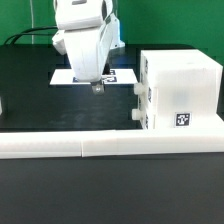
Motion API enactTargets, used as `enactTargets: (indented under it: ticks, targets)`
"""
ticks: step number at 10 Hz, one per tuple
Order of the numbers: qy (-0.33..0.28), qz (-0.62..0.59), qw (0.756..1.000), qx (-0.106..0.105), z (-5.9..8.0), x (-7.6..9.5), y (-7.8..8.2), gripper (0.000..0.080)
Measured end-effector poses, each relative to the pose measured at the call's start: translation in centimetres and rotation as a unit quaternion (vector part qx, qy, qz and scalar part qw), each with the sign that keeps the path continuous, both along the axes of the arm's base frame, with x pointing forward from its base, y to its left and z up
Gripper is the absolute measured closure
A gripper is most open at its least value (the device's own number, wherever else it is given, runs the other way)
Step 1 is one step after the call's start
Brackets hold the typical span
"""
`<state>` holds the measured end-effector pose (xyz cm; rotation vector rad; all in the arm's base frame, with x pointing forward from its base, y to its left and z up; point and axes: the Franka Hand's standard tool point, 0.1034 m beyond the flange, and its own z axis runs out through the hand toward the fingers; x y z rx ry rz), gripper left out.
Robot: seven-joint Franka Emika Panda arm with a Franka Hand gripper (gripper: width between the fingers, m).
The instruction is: Assemble drawer
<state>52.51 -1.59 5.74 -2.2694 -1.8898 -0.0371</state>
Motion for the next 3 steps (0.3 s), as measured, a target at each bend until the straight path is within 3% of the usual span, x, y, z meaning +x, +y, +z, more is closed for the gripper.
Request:
enactTargets:
  ticks: [3]
  targets:
    - [0.001,0.000,1.000,0.000,-0.13,-0.04,0.00,0.0151]
